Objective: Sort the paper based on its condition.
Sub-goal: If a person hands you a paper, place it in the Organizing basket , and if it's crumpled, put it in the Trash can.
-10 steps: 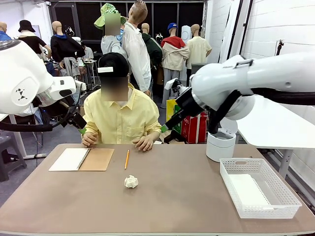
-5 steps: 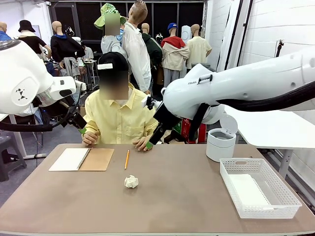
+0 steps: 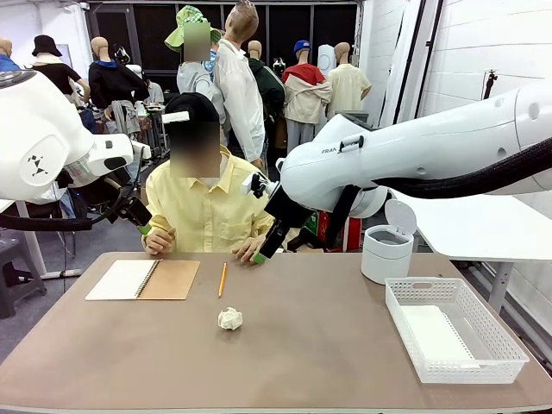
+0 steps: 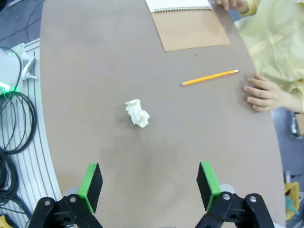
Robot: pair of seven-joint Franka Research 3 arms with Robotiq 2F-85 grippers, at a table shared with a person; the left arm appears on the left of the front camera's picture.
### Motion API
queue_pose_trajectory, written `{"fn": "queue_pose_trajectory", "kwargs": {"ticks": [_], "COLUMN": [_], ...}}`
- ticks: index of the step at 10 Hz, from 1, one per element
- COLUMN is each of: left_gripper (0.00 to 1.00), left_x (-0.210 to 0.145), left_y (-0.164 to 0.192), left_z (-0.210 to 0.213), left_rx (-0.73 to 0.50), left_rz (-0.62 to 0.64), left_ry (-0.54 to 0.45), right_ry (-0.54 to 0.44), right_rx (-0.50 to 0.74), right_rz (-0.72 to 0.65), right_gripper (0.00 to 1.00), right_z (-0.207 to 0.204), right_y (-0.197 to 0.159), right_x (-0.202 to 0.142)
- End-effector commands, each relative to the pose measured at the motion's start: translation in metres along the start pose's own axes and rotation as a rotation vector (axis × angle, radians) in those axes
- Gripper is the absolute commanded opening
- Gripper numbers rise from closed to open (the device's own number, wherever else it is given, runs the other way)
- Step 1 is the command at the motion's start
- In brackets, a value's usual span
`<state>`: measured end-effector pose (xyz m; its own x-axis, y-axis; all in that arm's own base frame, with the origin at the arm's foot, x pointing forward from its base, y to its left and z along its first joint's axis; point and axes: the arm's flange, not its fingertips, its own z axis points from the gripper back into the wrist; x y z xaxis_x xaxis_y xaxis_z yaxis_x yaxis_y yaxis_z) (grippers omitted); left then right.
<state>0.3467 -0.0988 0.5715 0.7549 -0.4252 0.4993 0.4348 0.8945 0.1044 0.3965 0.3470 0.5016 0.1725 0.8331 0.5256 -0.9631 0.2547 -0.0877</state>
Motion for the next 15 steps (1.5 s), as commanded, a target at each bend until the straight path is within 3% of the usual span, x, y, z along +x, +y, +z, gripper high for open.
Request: {"fn": "queue_pose_trajectory", "kwargs": {"ticks": [1,3,10,14,15], "left_gripper": [1.00,1.00,1.00,1.00,1.00], "left_x": [0.000,0.000,0.000,0.000,0.000], "left_y": [0.002,0.002,0.002,0.002,0.002], "left_z": [0.000,0.000,0.000,0.000,0.000], "left_rx": [0.004,0.004,0.004,0.004,0.004], "left_rz": [-0.002,-0.002,-0.002,-0.002,-0.002], "left_ry": [0.000,0.000,0.000,0.000,0.000], "right_ry": [-0.010,0.000,0.163,0.231,0.188], "right_rx": [0.004,0.000,0.159,0.171,0.173], "right_rz": [-0.008,0.000,0.238,0.249,0.246], "right_gripper": [1.00,1.00,1.00,1.00,1.00], "right_z": [0.000,0.000,-0.122,-0.138,-0.144], "right_y": [0.001,0.000,0.007,0.005,0.012], "right_x": [-0.001,0.000,0.021,0.027,0.019]}}
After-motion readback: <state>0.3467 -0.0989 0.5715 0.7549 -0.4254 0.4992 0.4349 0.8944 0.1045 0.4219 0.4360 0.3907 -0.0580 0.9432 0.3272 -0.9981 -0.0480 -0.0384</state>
